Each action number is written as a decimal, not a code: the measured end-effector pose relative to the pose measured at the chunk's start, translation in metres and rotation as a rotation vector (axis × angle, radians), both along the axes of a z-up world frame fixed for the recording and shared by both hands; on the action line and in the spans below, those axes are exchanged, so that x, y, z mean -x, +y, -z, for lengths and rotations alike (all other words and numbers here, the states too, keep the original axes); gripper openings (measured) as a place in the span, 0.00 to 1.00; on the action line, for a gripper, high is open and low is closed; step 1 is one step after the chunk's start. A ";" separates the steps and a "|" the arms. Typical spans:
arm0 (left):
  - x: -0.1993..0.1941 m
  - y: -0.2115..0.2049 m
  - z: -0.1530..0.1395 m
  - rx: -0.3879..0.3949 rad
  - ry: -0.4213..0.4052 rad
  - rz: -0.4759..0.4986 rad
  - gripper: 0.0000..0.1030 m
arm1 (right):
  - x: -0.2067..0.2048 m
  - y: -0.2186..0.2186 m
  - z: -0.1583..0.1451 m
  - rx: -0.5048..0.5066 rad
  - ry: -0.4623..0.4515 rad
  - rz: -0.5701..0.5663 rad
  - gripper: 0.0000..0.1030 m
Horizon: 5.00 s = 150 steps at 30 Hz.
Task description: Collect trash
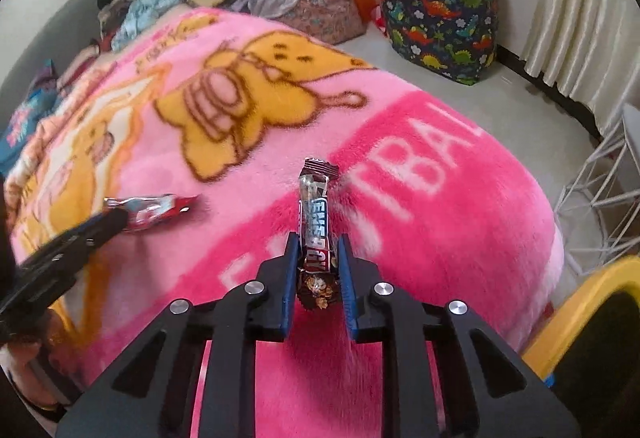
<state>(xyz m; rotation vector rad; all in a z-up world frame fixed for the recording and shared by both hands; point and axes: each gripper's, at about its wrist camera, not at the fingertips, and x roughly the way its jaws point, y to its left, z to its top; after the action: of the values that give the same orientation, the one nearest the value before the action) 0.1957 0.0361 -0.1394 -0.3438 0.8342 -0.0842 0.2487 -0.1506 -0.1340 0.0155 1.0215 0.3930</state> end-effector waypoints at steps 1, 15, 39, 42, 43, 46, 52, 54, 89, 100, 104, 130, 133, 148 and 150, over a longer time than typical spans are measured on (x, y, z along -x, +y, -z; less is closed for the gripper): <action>0.001 -0.004 -0.002 -0.001 -0.004 0.015 0.13 | 0.005 -0.006 -0.004 -0.028 -0.010 0.014 0.18; 0.014 -0.065 -0.036 0.008 -0.081 0.139 0.06 | 0.061 -0.078 -0.044 -0.191 -0.114 0.153 0.18; 0.048 -0.187 -0.065 -0.027 -0.141 0.381 0.06 | 0.122 -0.189 -0.054 -0.262 -0.166 0.402 0.18; 0.052 -0.198 -0.064 -0.035 -0.140 0.411 0.06 | 0.126 -0.201 -0.052 -0.271 -0.166 0.431 0.18; 0.053 -0.202 -0.064 -0.041 -0.140 0.420 0.06 | 0.127 -0.205 -0.051 -0.273 -0.166 0.440 0.18; 0.058 -0.216 -0.063 -0.052 -0.143 0.452 0.06 | 0.132 -0.217 -0.048 -0.267 -0.166 0.470 0.18; 0.064 -0.238 -0.060 -0.066 -0.138 0.500 0.07 | 0.141 -0.238 -0.043 -0.278 -0.160 0.518 0.18; 0.066 -0.243 -0.059 -0.073 -0.137 0.514 0.07 | 0.143 -0.245 -0.041 -0.279 -0.157 0.537 0.19; 0.059 -0.272 -0.049 -0.153 -0.088 0.531 0.85 | 0.185 -0.280 -0.045 -0.264 -0.154 0.639 0.68; 0.075 -0.210 -0.072 -0.178 -0.148 0.358 0.89 | 0.207 -0.221 -0.072 -0.177 -0.265 0.571 0.93; 0.087 -0.179 -0.081 -0.199 -0.194 0.274 0.89 | 0.218 -0.195 -0.081 -0.162 -0.332 0.563 0.94; 0.155 -0.081 -0.089 -0.265 -0.362 0.069 0.89 | 0.294 -0.083 -0.085 -0.009 -0.761 0.511 0.94; 0.156 -0.081 -0.088 -0.252 -0.365 0.070 0.89 | 0.297 -0.082 -0.085 -0.007 -0.778 0.513 0.94; 0.162 -0.082 -0.089 -0.246 -0.388 0.078 0.89 | 0.293 -0.078 -0.081 0.009 -0.785 0.531 0.94; 0.162 -0.082 -0.089 -0.246 -0.388 0.078 0.89 | 0.293 -0.078 -0.080 0.006 -0.785 0.534 0.94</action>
<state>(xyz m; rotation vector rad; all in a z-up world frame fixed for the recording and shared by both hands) 0.0341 -0.0455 -0.0504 -0.0577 0.4657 -0.1155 -0.0441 -0.2284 -0.0535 0.1165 0.2160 -0.1041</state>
